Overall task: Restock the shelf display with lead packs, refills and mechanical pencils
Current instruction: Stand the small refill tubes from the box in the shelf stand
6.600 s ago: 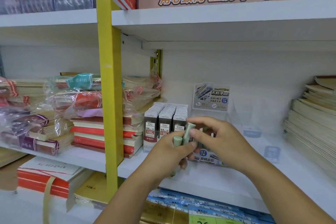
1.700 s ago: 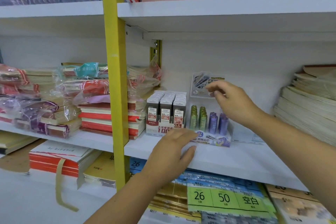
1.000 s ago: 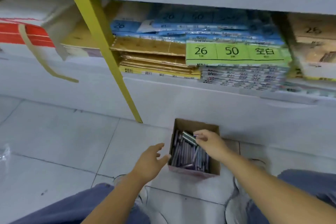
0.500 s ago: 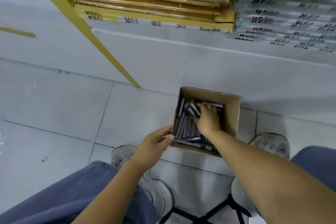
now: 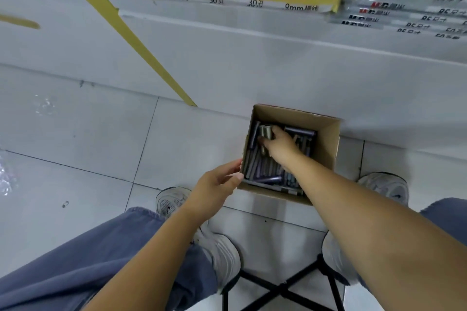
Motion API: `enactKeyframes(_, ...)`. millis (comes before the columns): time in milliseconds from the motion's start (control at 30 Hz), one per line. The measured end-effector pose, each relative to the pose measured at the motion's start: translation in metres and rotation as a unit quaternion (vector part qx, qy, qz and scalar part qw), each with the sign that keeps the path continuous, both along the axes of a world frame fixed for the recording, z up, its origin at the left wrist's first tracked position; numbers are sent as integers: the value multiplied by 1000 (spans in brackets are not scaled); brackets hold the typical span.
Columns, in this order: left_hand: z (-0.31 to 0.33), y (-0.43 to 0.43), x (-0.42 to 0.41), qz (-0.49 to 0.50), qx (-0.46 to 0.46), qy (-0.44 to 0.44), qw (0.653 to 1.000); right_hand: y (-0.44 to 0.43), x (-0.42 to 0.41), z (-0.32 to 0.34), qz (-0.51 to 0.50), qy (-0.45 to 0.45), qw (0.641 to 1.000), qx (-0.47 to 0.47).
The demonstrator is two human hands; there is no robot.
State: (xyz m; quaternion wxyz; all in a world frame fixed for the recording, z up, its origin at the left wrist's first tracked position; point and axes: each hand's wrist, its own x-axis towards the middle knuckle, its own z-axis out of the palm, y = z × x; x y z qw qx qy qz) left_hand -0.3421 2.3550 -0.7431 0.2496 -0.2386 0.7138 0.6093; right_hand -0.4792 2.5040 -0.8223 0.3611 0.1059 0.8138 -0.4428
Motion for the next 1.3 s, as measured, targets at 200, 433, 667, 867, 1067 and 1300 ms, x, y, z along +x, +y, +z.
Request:
enactKeyframes(200,1,-1,-2,5,8,-6,1000,-17,-5,-5,-30,-50,997,-44)
enactKeyframes(433,2,-3,-2,-2,1,-8,1000,-6,1,-9,-97,-65,988,-99)
enactKeyframes(667,3,-3,-2,-12,-14,-7,1000,-5,9,-2,-124,-100,977,-142)
enactKeyframes(867,10,-2,-5,-19,-40,-9,999,9,16,27,-173,-136,949,-224)
enactKeyframes(1067,49,18,-21,-2,-111,87,990,42,24,95,-109,-93,920,-365)
enactKeyframes(1300,127,47,-45,-18,92,121,988,50,43,203,-77,40,929,-361)
